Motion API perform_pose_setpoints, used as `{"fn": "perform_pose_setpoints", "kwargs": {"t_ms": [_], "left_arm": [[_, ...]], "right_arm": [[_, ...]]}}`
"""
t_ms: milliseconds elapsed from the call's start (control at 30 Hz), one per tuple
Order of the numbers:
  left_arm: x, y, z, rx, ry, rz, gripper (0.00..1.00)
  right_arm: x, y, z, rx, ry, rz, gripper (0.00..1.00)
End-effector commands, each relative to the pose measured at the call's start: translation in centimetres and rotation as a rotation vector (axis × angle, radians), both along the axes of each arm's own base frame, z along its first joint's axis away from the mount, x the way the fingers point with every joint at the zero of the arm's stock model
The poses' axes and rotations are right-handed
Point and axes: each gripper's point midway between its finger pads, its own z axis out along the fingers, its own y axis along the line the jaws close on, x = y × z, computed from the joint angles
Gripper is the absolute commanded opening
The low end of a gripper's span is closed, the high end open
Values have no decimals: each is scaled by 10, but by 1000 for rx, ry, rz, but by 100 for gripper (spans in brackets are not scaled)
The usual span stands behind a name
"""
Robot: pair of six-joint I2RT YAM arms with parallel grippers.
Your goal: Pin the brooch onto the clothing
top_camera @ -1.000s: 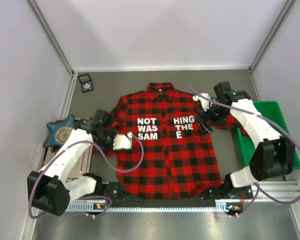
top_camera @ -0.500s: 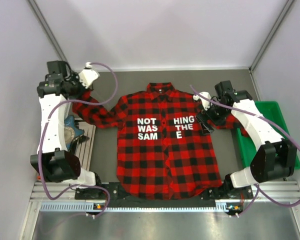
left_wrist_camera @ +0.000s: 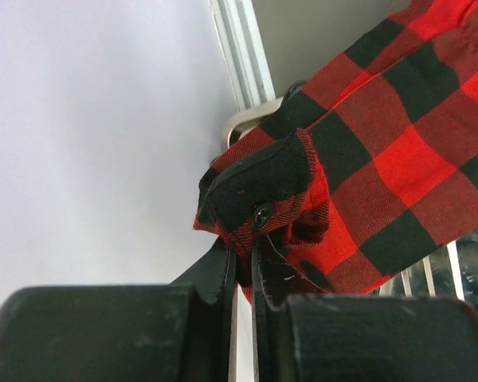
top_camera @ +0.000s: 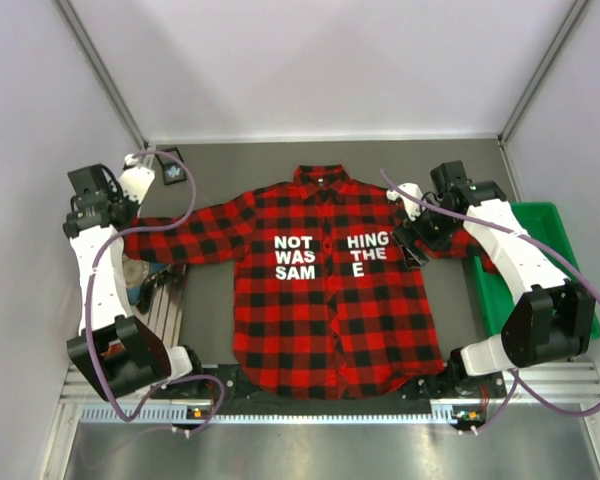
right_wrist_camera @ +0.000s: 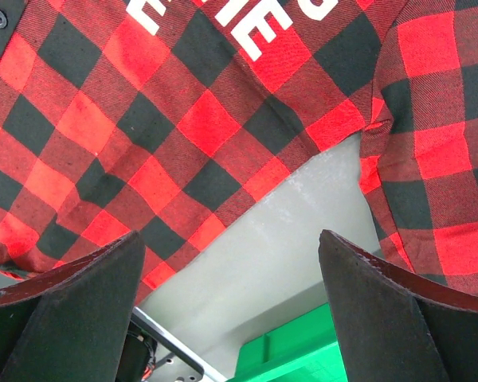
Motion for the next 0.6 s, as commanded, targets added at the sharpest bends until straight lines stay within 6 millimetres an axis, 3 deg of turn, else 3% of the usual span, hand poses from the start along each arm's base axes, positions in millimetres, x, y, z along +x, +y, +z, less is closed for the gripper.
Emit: {"fn": "perform_pose_setpoints", "kwargs": {"t_ms": [0,333,433,467,567], "left_arm": [[1,31,2,77,-99,122,8],[-6,71,-59,76,-47,220,12],[-14,81,-69,55,-9,247,50],[-13,78,-70,18,-12,236,69],[-15,62,-59,-76,-19,181,91]], "right_arm": [[6,5,11,26,-45,12,89],[1,1,11,10,-46,15,89],[-1,-1,12,-3,-49,28,91],[-3,-2,13,-7,-46,33,91],[-11,-3,19,-2,-48,59,94]]}}
